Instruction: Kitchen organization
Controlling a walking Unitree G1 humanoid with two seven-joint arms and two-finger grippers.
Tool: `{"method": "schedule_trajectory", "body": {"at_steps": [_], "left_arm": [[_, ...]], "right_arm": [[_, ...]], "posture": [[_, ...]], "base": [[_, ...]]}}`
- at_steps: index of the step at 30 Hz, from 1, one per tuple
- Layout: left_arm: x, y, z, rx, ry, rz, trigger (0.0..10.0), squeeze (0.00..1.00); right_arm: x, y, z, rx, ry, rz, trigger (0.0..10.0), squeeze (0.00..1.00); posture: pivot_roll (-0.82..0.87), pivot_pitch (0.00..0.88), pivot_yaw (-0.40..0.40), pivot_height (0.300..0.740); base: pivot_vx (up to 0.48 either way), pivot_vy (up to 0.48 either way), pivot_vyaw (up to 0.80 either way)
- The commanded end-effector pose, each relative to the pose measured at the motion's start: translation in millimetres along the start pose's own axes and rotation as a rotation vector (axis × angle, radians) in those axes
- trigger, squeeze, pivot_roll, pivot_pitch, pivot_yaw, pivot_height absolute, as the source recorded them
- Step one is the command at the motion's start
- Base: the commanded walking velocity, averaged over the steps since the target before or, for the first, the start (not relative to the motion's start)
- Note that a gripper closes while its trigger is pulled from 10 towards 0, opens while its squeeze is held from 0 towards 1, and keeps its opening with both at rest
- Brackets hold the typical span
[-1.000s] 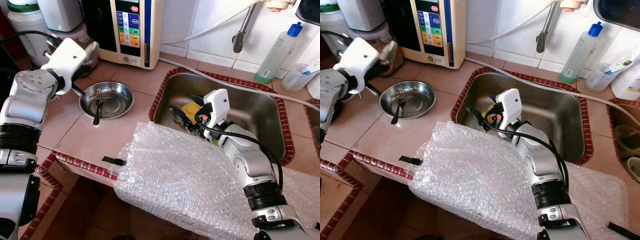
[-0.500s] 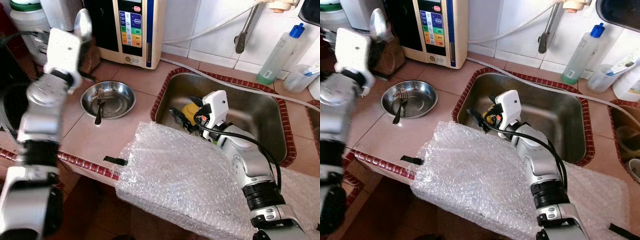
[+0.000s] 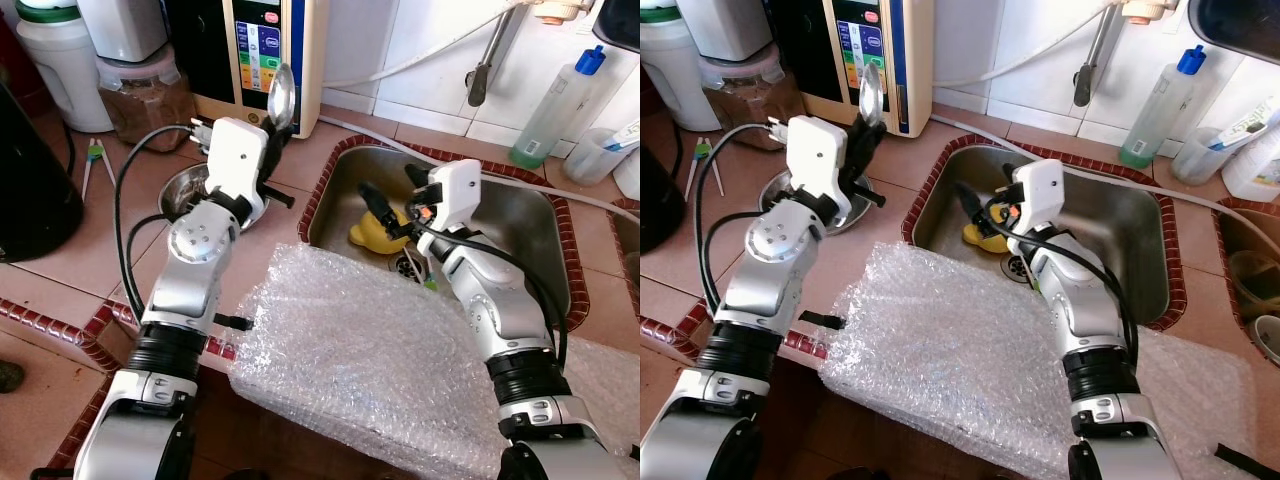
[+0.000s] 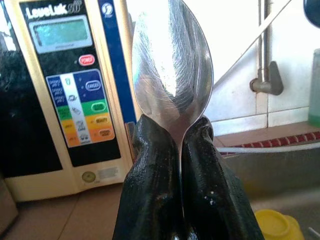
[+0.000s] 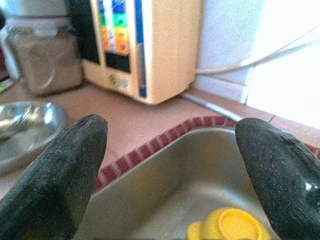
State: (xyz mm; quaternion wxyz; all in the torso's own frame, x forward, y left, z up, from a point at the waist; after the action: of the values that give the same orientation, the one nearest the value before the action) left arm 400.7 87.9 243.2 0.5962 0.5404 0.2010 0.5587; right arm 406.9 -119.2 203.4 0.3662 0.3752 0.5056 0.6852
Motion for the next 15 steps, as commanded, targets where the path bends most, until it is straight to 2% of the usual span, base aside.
{"method": "schedule_trajectory", "body": {"at_steps": [1,5,8,15], "left_arm": [[-16.4,6.1,-0.9,-0.04,-0.045,0.029,0.0,0.0],[-31.7,4.5,-2.8,-0.05,-0.079,0.014,0.0,0.0],[-48.5,2.0,-3.4,-0.049,-0.113,-0.009,0.0,0.0],[-61.2,-1.9,-2.9,-0.036,-0.137,-0.015,0.0,0.0]], "right_arm": [[-8.6,12.9,3.7,-0.05,-0.043,0.059,10.0,0.0],[-3.4,23.7,9.4,-0.087,-0.017,0.132,10.0,0.0],[8.4,31.8,11.6,-0.113,0.056,0.175,10.0,0.0],[9.8,32.9,10.7,-0.123,0.061,0.202,10.0,0.0]], "posture": [[0.04,0.097,-0.045,0.74],[0.04,0.094,-0.048,0.74],[0.04,0.091,-0.048,0.74],[0.04,0.09,-0.045,0.74]], "base": [[0.0,0.0,0.0],[0.0,0.0,0.0],[0.0,0.0,0.0],[0.0,0.0,0.0]]}}
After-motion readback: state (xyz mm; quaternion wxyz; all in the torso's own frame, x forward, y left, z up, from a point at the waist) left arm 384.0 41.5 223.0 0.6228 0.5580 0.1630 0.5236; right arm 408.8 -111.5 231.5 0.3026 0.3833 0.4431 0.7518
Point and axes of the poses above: a point about 5 cm out from each wrist's last joint towards the gripper, its own z axis pointing out of the wrist towards the gripper, its own y axis along the axis of the wrist's last joint, x = y × z, the point moved 5 cm from there along z, pointing out of the wrist towards the gripper, and after that the axes turned 6 degrees about z, right-handed, at the moved point
